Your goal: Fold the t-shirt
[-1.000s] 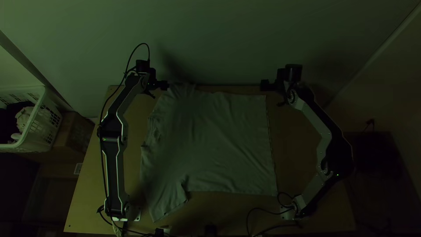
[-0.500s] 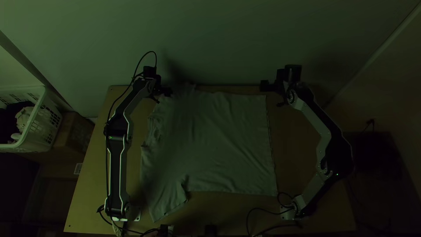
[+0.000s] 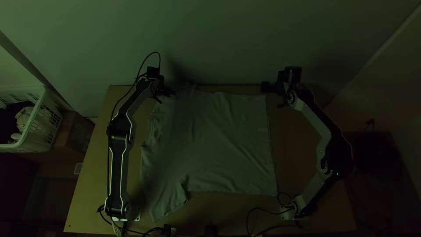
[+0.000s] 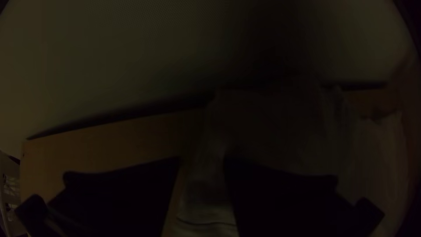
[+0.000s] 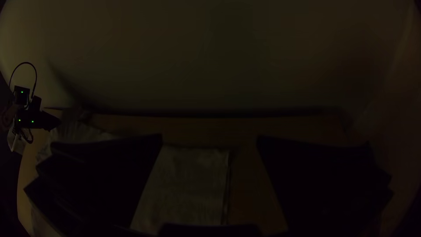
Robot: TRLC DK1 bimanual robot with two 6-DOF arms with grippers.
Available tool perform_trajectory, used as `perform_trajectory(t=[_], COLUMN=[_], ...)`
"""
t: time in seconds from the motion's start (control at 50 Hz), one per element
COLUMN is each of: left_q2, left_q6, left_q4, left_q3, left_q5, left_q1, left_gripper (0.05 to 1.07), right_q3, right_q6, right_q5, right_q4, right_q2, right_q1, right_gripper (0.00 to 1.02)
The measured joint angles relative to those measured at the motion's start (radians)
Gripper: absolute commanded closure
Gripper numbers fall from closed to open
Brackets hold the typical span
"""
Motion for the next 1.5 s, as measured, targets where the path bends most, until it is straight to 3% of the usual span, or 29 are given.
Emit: perform_trajectory(t=[0.46,0.98,1.18,1.28,1.46,1.5], left_q2=[-0.005,-0.045,-0.052,-0.052,-0.053,-0.053], left_q6=[-0.016,-0.032,-0.032,-0.032,-0.032,-0.032], left_q4=[-0.061,-0.130,-0.135,-0.142,-0.145,-0.147], left_q3=[0.010,0.009,0.009,0.009,0.009,0.009], left_q5=[0.005,0.021,0.023,0.023,0.024,0.024], left_q1=[-0.008,-0.006,-0.006,-0.005,0.000,0.002], left_gripper=[1.05,1.05,1.05,1.05,1.05,1.05], right_q3=[0.077,0.498,0.640,0.663,0.678,0.678], right_q6=[0.052,0.135,0.165,0.183,0.210,0.217], right_q5=[0.000,0.003,0.003,0.003,0.003,0.003], right_q4=[-0.125,-0.381,-0.463,-0.472,-0.488,-0.500], right_q2=[0.143,0.446,0.570,0.594,0.611,0.614], right_q1=[-0.006,-0.006,-0.006,-0.006,-0.006,-0.006], right_gripper=[0.04,0.04,0.07,0.16,0.16,0.21])
